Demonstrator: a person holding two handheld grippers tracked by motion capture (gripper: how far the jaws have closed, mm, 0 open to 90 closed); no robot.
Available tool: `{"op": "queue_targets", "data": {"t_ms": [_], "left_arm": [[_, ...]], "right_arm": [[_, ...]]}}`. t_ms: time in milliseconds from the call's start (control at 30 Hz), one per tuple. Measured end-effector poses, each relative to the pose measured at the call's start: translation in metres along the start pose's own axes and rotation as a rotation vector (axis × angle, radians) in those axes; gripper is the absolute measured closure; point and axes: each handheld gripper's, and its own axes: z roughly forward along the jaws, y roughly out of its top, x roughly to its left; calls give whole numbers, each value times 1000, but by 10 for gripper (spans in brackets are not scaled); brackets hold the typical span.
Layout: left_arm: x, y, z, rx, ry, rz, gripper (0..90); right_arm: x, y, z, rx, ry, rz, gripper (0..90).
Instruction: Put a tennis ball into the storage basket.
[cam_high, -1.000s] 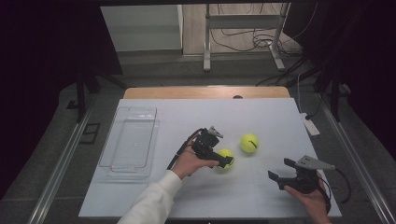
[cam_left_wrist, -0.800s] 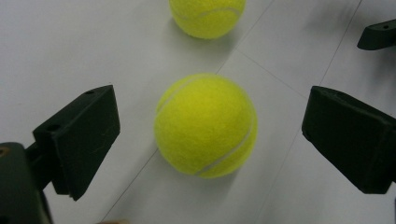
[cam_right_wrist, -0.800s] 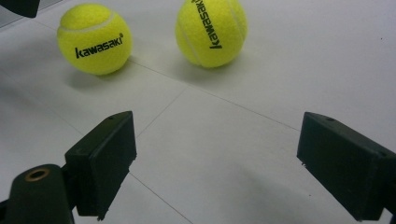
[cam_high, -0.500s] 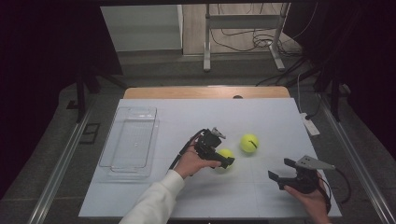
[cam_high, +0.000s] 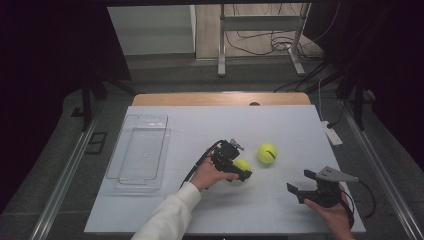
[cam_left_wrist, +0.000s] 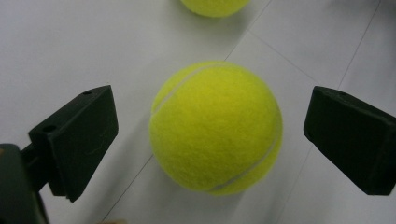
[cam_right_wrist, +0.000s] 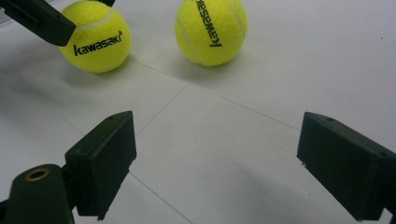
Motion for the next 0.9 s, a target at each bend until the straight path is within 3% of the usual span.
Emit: {"op": "queue_targets", "data": {"t_ms": [533, 833, 900], "left_arm": [[0, -1, 11, 37, 4, 1, 55], [0, -3, 16, 55, 28, -2, 109], [0, -3, 17, 56, 18, -1, 130]], "right_arm": [[-1, 0, 0, 1, 0, 2, 124], [-1, 0, 0, 3, -2, 2, 125], [-1, 0, 0, 3, -3, 2, 125]]}}
